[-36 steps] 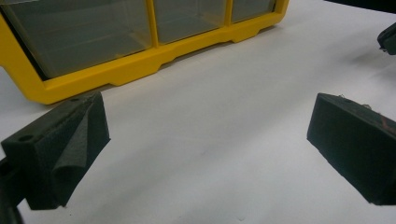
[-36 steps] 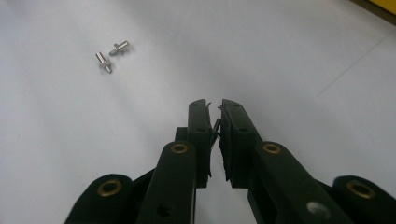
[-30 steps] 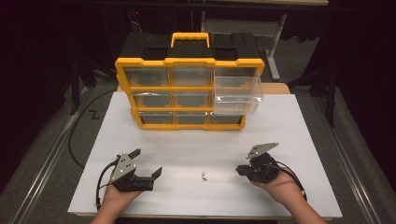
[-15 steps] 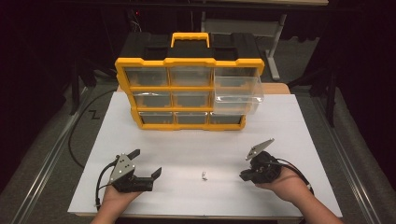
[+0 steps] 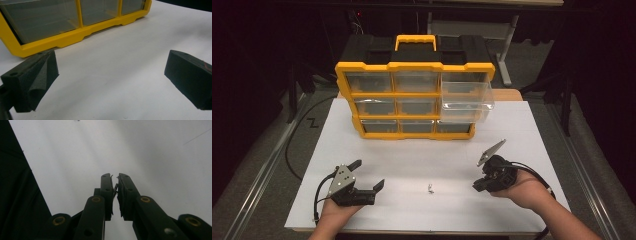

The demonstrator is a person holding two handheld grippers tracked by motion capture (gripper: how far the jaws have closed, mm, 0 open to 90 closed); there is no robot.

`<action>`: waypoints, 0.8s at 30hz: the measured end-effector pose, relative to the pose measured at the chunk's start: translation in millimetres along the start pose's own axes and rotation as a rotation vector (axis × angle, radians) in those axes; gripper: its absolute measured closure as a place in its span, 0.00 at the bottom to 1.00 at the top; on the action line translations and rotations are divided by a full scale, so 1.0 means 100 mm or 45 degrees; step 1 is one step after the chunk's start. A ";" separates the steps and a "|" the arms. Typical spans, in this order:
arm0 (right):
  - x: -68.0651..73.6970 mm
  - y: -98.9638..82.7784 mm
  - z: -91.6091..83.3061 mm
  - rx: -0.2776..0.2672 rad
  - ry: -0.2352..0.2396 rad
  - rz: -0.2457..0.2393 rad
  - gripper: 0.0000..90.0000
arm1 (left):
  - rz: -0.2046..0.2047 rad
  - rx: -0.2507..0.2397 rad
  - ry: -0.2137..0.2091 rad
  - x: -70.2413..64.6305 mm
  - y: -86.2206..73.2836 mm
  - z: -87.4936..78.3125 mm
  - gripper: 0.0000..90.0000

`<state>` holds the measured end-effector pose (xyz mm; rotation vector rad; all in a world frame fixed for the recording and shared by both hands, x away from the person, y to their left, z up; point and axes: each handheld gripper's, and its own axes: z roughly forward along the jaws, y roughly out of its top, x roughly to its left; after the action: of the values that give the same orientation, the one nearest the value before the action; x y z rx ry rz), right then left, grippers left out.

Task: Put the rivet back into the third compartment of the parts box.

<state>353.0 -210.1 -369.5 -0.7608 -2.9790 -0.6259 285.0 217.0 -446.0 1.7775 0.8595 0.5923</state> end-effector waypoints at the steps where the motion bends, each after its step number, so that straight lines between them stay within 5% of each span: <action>1: 0.00 0.01 -0.03 0.000 0.003 -0.001 0.94 | -0.002 0.003 -0.003 0.00 0.00 0.00 0.00; 24: 0.03 0.31 -0.73 0.048 0.008 -0.096 0.94 | 0.022 0.011 0.011 -0.01 0.00 0.02 0.00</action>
<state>357.8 -211.4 -289.7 -0.6457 -3.0167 -0.5712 285.4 215.1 -447.0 1.7932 0.8542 0.6085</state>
